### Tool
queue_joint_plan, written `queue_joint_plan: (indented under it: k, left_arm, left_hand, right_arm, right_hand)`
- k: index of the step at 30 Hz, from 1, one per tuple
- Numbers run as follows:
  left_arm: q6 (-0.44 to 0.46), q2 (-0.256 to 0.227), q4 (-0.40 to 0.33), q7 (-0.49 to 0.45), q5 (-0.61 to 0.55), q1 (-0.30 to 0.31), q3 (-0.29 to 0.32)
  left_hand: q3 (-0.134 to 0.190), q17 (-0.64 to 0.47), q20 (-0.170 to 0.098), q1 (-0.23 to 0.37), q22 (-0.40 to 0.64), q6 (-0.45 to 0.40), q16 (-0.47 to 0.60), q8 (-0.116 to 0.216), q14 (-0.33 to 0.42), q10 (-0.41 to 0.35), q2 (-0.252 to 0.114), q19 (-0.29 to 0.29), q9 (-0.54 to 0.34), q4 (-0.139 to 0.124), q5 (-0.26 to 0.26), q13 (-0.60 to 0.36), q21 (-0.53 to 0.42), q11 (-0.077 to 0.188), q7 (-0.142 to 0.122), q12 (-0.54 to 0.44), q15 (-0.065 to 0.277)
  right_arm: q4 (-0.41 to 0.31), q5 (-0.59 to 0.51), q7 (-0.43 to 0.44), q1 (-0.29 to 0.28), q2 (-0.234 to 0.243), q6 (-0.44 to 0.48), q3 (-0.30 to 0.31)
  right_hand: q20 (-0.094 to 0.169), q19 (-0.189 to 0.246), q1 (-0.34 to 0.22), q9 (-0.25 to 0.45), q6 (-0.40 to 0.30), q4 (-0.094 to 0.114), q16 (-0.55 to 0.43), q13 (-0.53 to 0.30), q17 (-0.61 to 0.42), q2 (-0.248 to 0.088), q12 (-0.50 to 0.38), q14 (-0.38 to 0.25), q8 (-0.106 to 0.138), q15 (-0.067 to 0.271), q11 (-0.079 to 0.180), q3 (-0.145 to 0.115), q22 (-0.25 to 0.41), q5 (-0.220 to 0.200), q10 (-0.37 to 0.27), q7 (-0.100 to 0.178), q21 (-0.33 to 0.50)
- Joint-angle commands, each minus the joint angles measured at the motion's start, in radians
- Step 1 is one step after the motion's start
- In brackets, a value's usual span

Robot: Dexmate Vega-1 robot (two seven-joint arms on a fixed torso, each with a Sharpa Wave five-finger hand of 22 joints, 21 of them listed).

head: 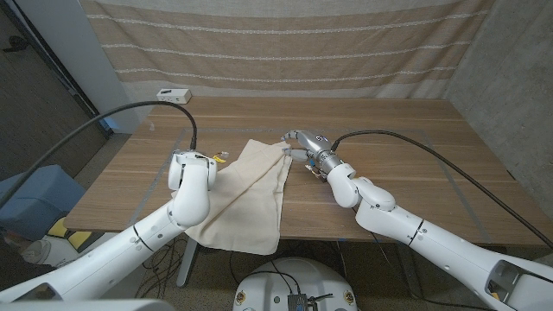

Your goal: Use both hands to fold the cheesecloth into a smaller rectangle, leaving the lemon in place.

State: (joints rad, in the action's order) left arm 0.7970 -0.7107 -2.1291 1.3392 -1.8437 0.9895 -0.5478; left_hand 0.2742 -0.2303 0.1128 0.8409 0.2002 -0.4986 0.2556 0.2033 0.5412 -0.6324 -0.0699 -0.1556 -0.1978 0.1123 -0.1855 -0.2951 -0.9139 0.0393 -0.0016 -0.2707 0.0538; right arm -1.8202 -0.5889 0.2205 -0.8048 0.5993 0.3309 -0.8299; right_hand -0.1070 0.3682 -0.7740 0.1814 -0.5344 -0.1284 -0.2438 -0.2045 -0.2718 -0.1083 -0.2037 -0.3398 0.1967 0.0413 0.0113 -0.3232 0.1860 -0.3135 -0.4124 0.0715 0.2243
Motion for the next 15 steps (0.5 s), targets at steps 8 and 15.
queue_joint_plan:
  k: [8,15]
  left_arm:
    - [-0.191,0.200,0.108,0.007,-0.103,0.100,0.173]
    - [-0.201,0.206,0.136,-0.007,-0.081,0.095,0.164]
  left_hand:
    - [-0.012,0.002,-0.009,-0.002,-0.001,0.014,0.011,-0.001,0.040,-0.058,0.023,-0.018,-0.006,0.002,-0.015,-0.003,-0.015,0.004,-0.007,-0.022,0.026]
    - [-0.007,0.011,-0.018,0.005,-0.001,-0.019,0.017,0.013,0.074,-0.115,0.016,-0.023,-0.007,0.007,-0.018,0.007,-0.019,0.015,-0.006,-0.035,0.048]
  right_arm:
    - [-0.009,-0.004,-0.002,-0.005,0.005,-0.009,0.007]
    - [-0.009,-0.007,-0.003,-0.004,0.004,-0.009,0.009]
  right_hand:
    - [-0.004,0.007,-0.004,0.003,-0.015,-0.001,-0.003,-0.003,-0.002,-0.007,-0.004,-0.009,0.005,0.041,-0.002,-0.010,0.003,0.007,-0.009,0.001,0.000]
    - [-0.005,0.005,-0.003,0.003,-0.018,-0.001,-0.004,-0.003,-0.002,-0.007,-0.004,-0.013,0.005,0.042,-0.001,-0.011,0.003,0.010,-0.011,0.002,-0.001]
